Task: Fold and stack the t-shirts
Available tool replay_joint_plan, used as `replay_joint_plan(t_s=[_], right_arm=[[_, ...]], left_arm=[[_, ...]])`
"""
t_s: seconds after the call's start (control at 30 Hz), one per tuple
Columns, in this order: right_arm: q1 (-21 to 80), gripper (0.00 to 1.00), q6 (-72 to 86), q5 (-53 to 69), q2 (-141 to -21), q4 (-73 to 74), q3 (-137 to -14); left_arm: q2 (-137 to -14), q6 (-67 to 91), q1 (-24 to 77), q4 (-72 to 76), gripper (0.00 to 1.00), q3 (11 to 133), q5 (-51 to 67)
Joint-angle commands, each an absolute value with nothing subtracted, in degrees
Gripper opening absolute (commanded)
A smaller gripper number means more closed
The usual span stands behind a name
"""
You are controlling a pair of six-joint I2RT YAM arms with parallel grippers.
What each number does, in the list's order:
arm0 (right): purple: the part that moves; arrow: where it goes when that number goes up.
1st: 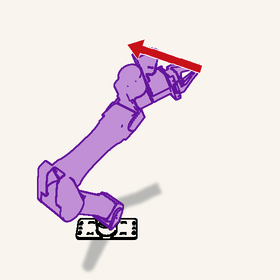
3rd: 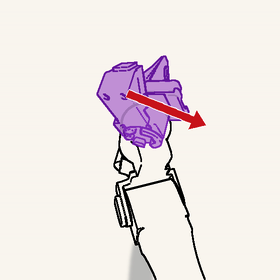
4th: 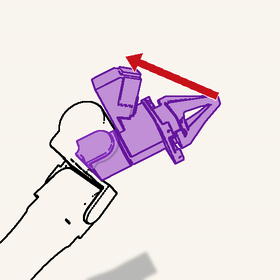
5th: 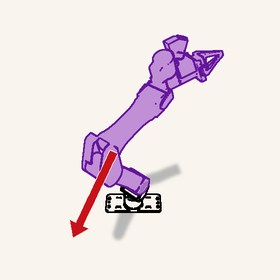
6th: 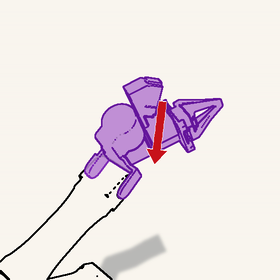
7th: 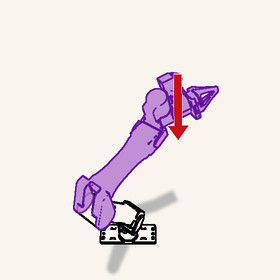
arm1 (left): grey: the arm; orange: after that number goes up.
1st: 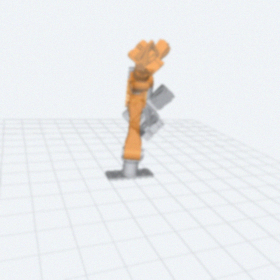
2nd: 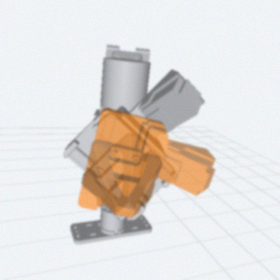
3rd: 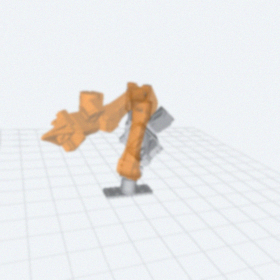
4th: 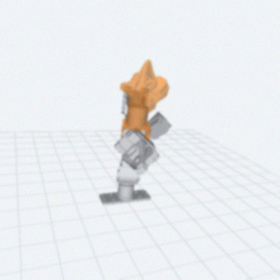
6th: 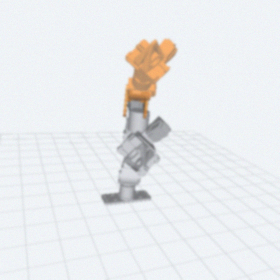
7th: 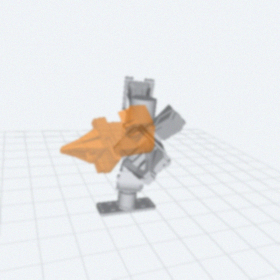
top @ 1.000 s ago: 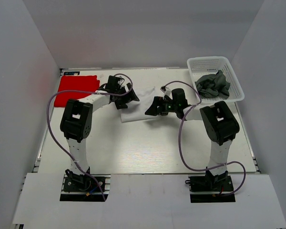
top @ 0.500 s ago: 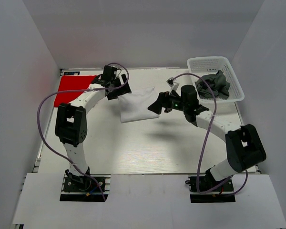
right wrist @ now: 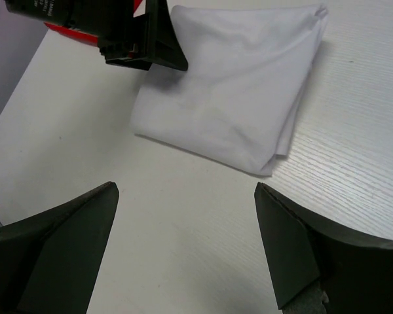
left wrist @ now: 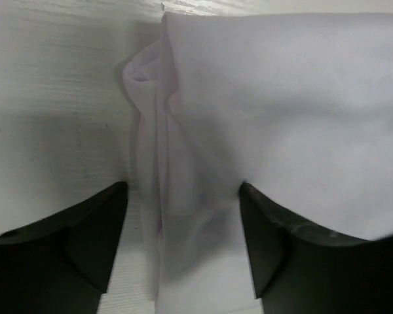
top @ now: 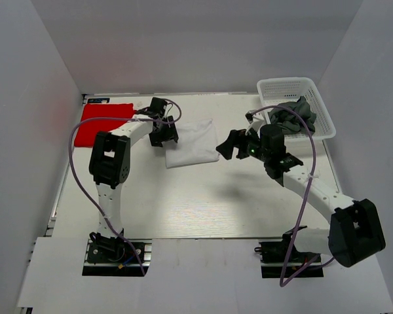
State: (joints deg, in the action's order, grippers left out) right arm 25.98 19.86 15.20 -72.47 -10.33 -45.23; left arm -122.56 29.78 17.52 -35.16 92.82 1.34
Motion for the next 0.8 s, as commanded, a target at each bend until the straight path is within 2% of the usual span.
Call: replay_joint_plan(t_s=[0.0, 0.1, 0.27, 0.47, 0.77], right_arm=[[25.66, 0.90, 17.32, 12.04, -69.79, -9.32, -43.42], [25.75, 0.90, 17.92, 12.31, -69.00, -9.76, -41.93], [25.49, 0.90, 17.67, 11.25, -66.54, -10.11, -39.99], [25.31, 0.90, 14.86, 6.42, -63.99, -10.72, -37.80], [25.31, 0.90, 13.36, 1.42, -64.51, -10.11, -37.44]], left_arm=[[-124.35, 28.74, 17.84, -35.68, 0.75, 95.08, 2.54], [-125.50, 26.55, 18.46, -34.11, 0.53, 95.02, 4.65], [-126.04, 25.23, 18.46, -33.65, 0.00, 95.01, 4.66], [-124.28, 15.58, 18.46, -39.71, 0.00, 103.17, -4.37], [-117.43, 0.11, 16.61, -42.45, 0.00, 106.79, -16.68]])
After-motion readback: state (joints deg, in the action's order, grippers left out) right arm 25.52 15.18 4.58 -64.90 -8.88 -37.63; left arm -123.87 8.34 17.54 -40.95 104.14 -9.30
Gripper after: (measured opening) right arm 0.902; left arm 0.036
